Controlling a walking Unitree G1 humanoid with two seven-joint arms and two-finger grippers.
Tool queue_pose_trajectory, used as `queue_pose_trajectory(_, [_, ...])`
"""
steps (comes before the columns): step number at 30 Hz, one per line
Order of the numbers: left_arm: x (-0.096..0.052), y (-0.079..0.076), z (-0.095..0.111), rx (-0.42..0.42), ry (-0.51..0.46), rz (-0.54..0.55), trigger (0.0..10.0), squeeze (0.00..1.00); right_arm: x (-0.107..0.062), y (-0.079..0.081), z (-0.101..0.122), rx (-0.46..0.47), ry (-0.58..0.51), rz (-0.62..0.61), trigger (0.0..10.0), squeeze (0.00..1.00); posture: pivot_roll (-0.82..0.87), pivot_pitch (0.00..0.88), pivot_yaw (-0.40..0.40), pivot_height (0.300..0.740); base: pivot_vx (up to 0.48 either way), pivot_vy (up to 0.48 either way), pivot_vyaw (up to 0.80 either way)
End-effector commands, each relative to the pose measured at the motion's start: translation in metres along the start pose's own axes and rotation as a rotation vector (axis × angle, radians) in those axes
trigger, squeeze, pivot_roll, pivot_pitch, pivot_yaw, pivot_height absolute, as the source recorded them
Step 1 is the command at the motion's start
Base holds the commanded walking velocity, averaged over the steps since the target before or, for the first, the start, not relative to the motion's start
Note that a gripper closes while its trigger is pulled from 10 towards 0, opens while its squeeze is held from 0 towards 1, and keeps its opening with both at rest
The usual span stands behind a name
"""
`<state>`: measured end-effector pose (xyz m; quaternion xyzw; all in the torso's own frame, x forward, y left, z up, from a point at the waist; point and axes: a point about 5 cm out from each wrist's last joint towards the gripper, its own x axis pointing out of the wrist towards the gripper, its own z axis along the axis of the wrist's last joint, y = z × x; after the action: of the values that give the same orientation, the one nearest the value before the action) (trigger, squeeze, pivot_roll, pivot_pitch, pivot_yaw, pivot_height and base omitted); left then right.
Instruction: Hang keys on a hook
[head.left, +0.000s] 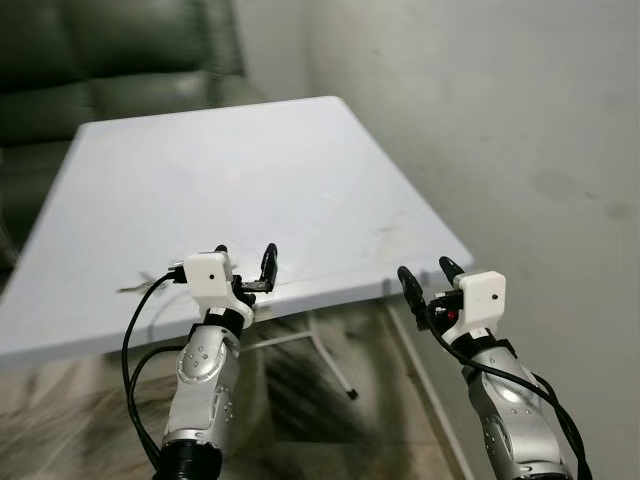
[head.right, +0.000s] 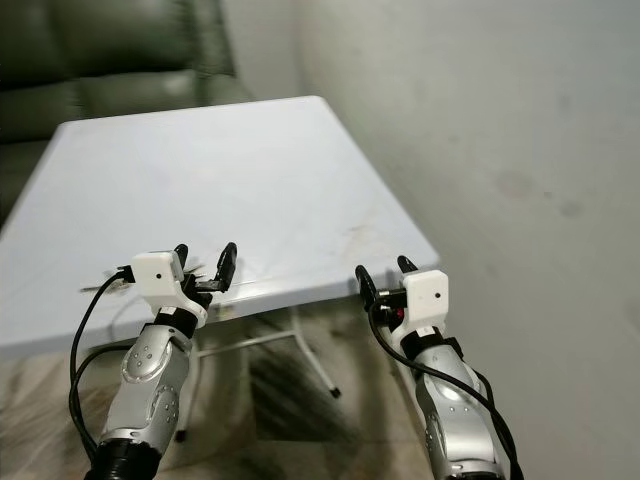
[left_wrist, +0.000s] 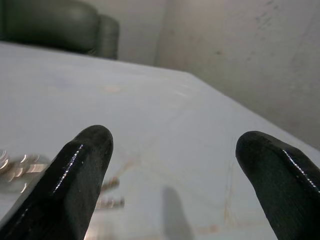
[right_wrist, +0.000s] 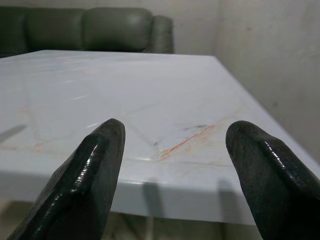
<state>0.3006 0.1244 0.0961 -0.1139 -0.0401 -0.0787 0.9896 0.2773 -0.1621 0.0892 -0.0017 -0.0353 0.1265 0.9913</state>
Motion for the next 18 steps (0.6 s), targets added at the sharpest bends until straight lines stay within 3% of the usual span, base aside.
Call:
queue_pose_trajectory(1, [0.0022, -0.0025, 0.0025, 0.016, -0.002, -0.011, 10.0, 0.00, 0.0015, -0.0040, 0.0031, 0.023, -0.006, -0.019, 10.0, 0.00, -0.07, 0.000, -0.026, 0.740, 0.000, 0.000, 0.00])
queue_pose_trajectory(18, [0.0023, -0.0025, 0.0019, -0.021, 0.006, -0.002, 10.0, 0.00, 0.0021, -0.0040, 0.0073, 0.060, -0.026, -0.013, 10.0, 0.00, -0.07, 0.000, -0.033, 0.740, 0.000, 0.000, 0.00])
